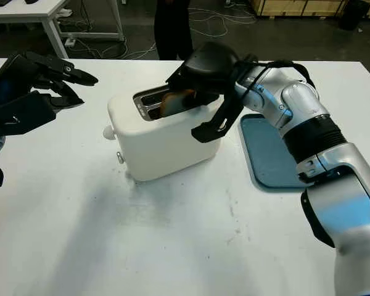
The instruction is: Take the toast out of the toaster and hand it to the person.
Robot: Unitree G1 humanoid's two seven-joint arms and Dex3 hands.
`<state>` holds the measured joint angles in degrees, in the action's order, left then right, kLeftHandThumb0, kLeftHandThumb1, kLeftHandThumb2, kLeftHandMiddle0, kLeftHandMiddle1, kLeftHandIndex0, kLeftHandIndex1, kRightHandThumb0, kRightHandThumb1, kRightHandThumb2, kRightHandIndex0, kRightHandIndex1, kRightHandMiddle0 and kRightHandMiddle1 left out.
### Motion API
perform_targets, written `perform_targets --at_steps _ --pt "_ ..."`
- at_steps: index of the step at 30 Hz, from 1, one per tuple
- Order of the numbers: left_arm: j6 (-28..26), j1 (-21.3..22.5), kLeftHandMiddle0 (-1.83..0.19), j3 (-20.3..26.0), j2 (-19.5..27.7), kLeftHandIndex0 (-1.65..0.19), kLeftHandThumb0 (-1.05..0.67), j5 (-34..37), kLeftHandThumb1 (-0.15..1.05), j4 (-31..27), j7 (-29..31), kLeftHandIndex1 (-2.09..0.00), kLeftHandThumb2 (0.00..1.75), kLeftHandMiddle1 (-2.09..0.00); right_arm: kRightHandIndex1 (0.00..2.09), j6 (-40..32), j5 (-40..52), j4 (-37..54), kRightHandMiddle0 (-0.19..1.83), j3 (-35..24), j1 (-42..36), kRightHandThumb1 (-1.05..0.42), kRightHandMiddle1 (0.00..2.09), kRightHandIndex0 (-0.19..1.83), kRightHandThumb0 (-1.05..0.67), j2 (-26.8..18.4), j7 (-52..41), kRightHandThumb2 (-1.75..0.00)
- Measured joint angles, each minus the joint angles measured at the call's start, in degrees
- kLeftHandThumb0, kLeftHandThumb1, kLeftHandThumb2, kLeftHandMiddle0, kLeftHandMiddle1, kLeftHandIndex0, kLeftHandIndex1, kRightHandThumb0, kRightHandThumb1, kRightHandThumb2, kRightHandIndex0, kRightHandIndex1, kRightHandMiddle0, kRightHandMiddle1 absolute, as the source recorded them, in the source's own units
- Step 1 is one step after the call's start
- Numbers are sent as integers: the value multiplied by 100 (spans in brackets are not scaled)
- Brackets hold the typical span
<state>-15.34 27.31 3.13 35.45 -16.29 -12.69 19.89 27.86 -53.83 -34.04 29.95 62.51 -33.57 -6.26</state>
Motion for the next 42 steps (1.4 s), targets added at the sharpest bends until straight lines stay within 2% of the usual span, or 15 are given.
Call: perform_targets --at_steps 1,3,4,5,8,11,15,21,25,29,35,39,40,41,42 --pt "-3 0 -87 0 0 -107 0 -7 83 -1 0 -2 0 -79 164 -43 -69 -3 88 7 0 -92 115 99 -55 1 50 -49" --pt "-8 0 -87 0 0 -107 0 -8 83 -7 0 -2 0 -79 160 -120 -171 -9 89 15 -2 -92 81 100 -47 2 137 -43" --pt "-9 0 -88 0 0 -107 0 -8 83 -8 0 -2 0 -79 163 -140 -199 -11 92 15 -4 -92 76 100 -45 1 179 -41" --pt "-9 0 -88 0 0 -107 0 -7 83 -8 0 -2 0 -79 168 -144 -225 -12 91 15 -4 -92 86 99 -44 1 231 -39" --pt "-9 0 -88 0 0 -107 0 -5 83 -7 0 -2 0 -79 174 -148 -211 -60 77 -35 -5 -92 154 100 -42 6 367 -39" --pt "-9 0 -88 -1 0 -108 -1 -6 83 -5 0 -2 0 -79 174 -150 -73 -147 74 -192 -5 -92 171 98 -42 16 422 -36" --pt "-5 1 -89 -7 0 -108 -2 -7 82 0 0 -2 0 -79 175 -171 262 -317 68 -509 9 -92 174 96 -43 71 503 -42" --pt "11 0 -87 -7 0 -108 0 -4 82 9 0 -2 0 -79 175 -170 1170 -927 68 -1093 293 -92 175 92 -45 274 582 -40" --pt "14 -1 -87 -7 0 -108 0 -5 82 16 -6 -2 0 -79 175 -66 2194 -1492 76 -1653 739 -92 175 102 -47 339 223 -43" --pt "13 -3 -86 -7 0 -107 1 -5 82 16 -8 -2 0 -79 175 -91 2751 -1909 79 -1978 1141 -92 175 104 -53 330 -120 -44" --pt "13 -3 -86 -7 0 -107 -1 -7 82 19 -8 -2 0 -78 175 -617 3569 -2655 86 -2575 1486 -92 175 105 -47 322 -632 -39" --pt "13 -3 -87 -7 -1 -107 1 -1 83 19 -9 -2 0 -79 175 -1113 3906 -3135 80 -2854 1587 -92 175 103 -43 313 -776 -34" --pt "13 -3 -87 -7 -3 -107 1 6 83 20 -9 -2 0 -79 175 -1205 3951 -3227 66 -2895 1594 -92 166 96 -43 318 -776 -34" --pt "14 -4 -87 -7 -5 -107 1 7 83 22 -9 -2 0 -79 175 -1349 3986 -3311 58 -2941 1604 -92 139 92 -45 329 -771 -35" --pt "14 -4 -87 -7 -5 -107 1 7 82 24 -12 -2 0 -79 175 -1540 4027 -3386 53 -2970 1611 -92 125 90 -46 335 -757 -36"
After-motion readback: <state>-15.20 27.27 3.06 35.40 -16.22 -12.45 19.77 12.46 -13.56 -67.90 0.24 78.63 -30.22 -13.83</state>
